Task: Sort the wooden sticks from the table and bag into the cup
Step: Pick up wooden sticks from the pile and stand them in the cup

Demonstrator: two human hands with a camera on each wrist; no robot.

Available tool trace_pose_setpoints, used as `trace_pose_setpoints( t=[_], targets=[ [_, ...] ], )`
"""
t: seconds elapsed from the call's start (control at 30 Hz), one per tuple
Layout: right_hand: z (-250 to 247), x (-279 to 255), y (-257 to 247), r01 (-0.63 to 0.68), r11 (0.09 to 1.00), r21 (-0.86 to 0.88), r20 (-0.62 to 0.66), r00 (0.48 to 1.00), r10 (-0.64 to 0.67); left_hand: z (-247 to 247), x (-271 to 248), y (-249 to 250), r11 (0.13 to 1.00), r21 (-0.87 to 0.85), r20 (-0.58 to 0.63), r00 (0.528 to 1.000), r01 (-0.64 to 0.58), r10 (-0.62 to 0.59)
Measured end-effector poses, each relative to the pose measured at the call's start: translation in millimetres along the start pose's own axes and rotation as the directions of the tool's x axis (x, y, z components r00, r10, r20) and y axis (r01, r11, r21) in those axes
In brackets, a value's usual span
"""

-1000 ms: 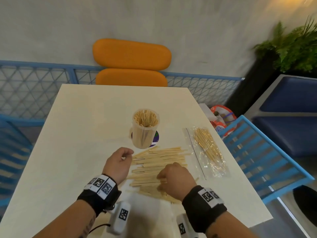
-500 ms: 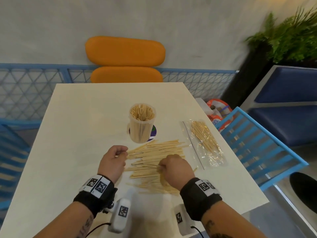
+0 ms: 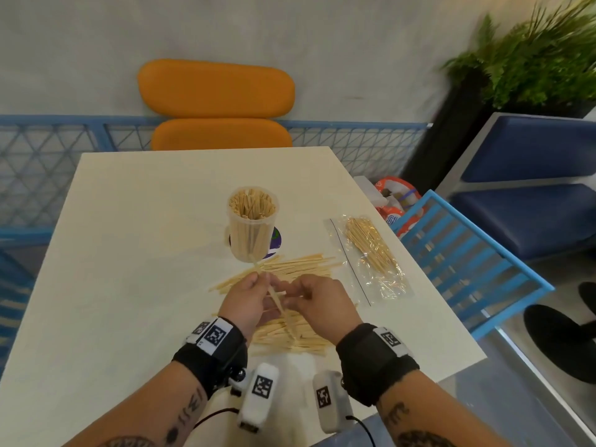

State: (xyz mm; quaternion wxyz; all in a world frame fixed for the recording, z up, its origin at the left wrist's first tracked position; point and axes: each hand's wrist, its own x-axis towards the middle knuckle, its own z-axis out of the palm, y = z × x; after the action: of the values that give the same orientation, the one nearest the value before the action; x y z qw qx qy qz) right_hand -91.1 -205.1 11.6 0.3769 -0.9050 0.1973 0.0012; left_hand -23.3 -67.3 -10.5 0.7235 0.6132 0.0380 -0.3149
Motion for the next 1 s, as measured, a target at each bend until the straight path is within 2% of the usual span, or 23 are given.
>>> trace_pose_setpoints(
  t=[0.07,0.17,0.27,0.53,0.67,0.77,0.9,1.0],
  targets=[
    [2.4,0.4,13.7,0.049,0.96,-0.275,0.079,0.996,-0.028,-10.2,5.0,1.1,1.0,-0.009,-0.084,0.996,-0.016,0.015],
    [12.5,1.9,27.0,0.197,0.793,-0.576,0.214,0.973,-0.087,-20.6,7.3,2.0,1.0,-0.023,-0.156,0.988,-0.014,0.01],
    [19.3,3.9,28.9,0.255,0.742,-0.62,0.22,0.964,-0.147,-22.7,5.4,1.6,1.0,0.01,-0.187,0.982,-0.026,0.027],
    [18.0,14.4,18.1,0.188,0.776,-0.601,0.178,0.979,-0.099,-30.6,-1.2,7.6,0.993,0.086,-0.212,0.972,-0.083,0.1],
    [2.2,14.4,12.7,0.097,0.884,-0.457,0.078,0.995,-0.069,-35.2,-0.5,12.8,0.99,0.085,-0.232,0.964,-0.115,0.132],
    [-10.3,14.1,2.6,-0.01,0.993,-0.122,-0.02,1.0,0.007,-24.1,-1.5,17.6,0.992,0.031,-0.204,0.971,-0.123,0.127],
    [-20.0,10.6,-22.1,-0.023,0.972,0.236,-0.026,0.999,0.03,5.8,-8.0,24.8,0.995,-0.047,-0.046,0.995,-0.093,0.091],
    [-19.5,10.6,-31.9,-0.036,0.921,0.387,-0.027,0.998,0.05,22.9,-6.8,28.4,0.994,-0.088,0.017,0.997,-0.072,0.073]
  ],
)
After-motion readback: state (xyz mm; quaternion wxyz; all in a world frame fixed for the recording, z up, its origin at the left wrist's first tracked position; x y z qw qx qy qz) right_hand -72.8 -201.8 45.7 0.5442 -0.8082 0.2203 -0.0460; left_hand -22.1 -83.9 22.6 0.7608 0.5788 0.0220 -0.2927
